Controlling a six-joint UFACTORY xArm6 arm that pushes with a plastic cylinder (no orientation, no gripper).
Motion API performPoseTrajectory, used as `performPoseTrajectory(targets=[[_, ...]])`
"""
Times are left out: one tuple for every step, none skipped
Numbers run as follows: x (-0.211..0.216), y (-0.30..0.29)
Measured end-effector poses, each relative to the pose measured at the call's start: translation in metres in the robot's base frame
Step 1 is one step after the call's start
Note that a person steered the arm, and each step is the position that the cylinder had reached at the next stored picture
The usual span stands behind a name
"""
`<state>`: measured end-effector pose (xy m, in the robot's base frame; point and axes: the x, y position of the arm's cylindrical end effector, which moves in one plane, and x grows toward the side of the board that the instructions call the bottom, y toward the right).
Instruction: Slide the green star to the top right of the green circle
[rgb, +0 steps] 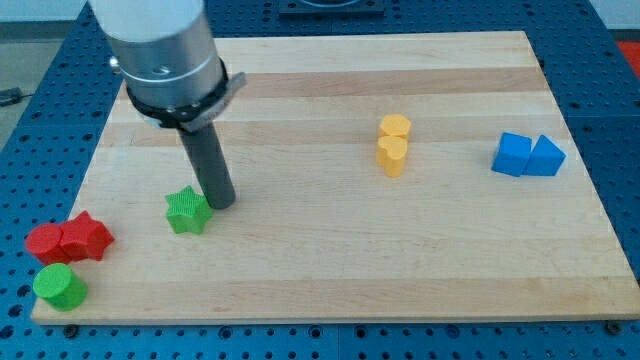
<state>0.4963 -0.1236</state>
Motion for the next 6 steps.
performPoseTrajectory(targets=[[-0.002,-0.001],[-0.045,-0.004],[-0.037,-0.048],[0.001,-0.055],[0.014,-0.014],[0.025,0.011]])
